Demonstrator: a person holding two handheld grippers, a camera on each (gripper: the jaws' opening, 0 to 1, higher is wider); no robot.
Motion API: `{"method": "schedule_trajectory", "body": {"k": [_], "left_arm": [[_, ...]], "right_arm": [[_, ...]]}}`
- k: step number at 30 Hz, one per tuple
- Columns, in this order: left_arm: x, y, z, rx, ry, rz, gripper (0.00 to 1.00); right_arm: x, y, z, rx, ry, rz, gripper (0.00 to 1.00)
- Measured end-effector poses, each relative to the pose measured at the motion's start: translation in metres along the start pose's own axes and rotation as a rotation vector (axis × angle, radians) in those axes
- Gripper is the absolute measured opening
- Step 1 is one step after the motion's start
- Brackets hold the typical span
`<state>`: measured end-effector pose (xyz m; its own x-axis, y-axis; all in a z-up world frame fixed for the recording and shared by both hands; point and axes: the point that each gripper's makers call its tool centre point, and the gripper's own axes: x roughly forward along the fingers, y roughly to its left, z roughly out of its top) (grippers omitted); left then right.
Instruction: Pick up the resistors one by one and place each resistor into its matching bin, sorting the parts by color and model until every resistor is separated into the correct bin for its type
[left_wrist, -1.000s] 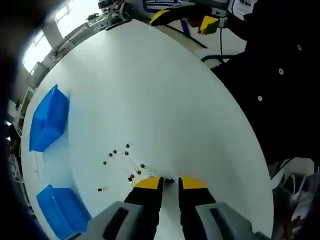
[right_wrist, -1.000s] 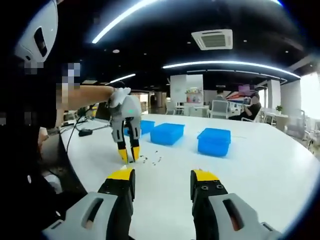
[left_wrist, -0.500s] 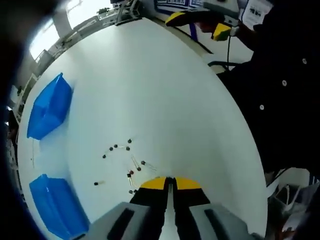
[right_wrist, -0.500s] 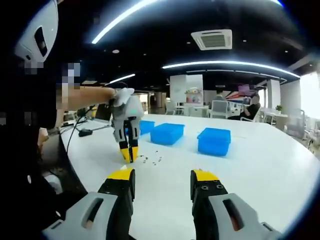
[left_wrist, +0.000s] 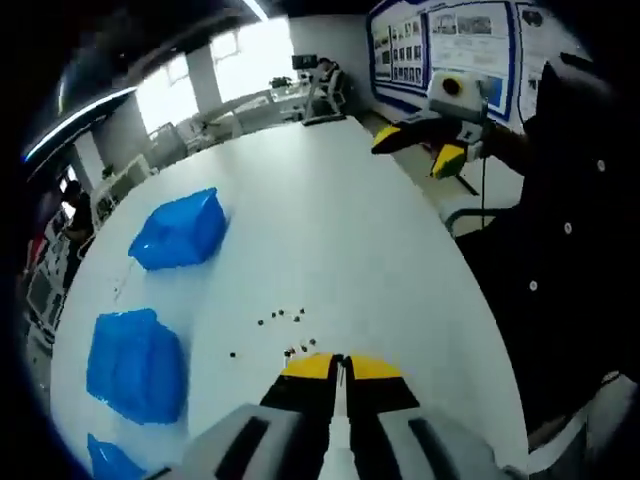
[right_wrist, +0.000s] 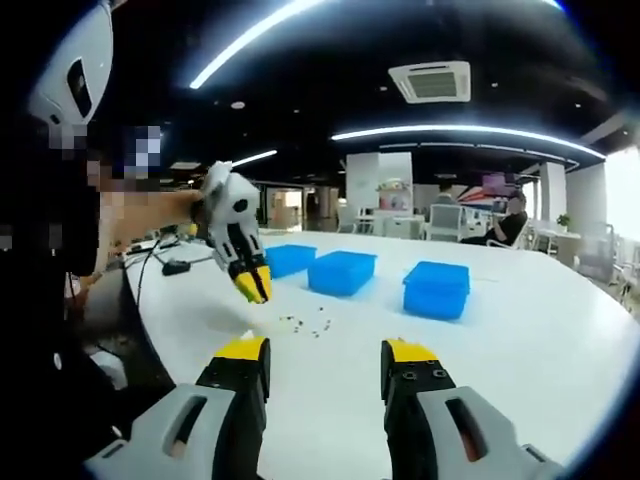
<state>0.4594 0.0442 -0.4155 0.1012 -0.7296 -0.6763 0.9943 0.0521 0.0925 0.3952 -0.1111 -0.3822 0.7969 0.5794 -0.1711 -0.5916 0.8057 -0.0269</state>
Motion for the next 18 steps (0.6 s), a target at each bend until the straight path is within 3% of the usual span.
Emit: {"method": "schedule_trajectory", "body": {"k": [4, 7, 13, 17, 18], "left_arm": [[-0.030, 0.004, 0.023, -0.084, -0.241, 0.181, 0.07], [-0.050, 0.003, 0.031, -0.144, -0.381, 0.305, 0.07], [-0.072, 0.004, 0.028, -0.242, -0.537, 0.540, 0.07], [-0.086, 0.011, 0.030, -0.274, -0.602, 0.658, 0.07], [-0.088, 0.012, 0.035, -0.287, -0.629, 0.660, 0.07]], "right_arm": [[0.002, 0.003, 0.003, -0.008, -0.006, 0.006, 0.46], [0.005, 0.009, 0.006, -0.024, -0.007, 0.018, 0.46], [0.009, 0.019, 0.009, -0.059, 0.001, 0.036, 0.46], [0.011, 0.023, 0.009, -0.068, 0.004, 0.045, 0.46], [0.011, 0.024, 0.010, -0.070, 0.004, 0.046, 0.46]]}}
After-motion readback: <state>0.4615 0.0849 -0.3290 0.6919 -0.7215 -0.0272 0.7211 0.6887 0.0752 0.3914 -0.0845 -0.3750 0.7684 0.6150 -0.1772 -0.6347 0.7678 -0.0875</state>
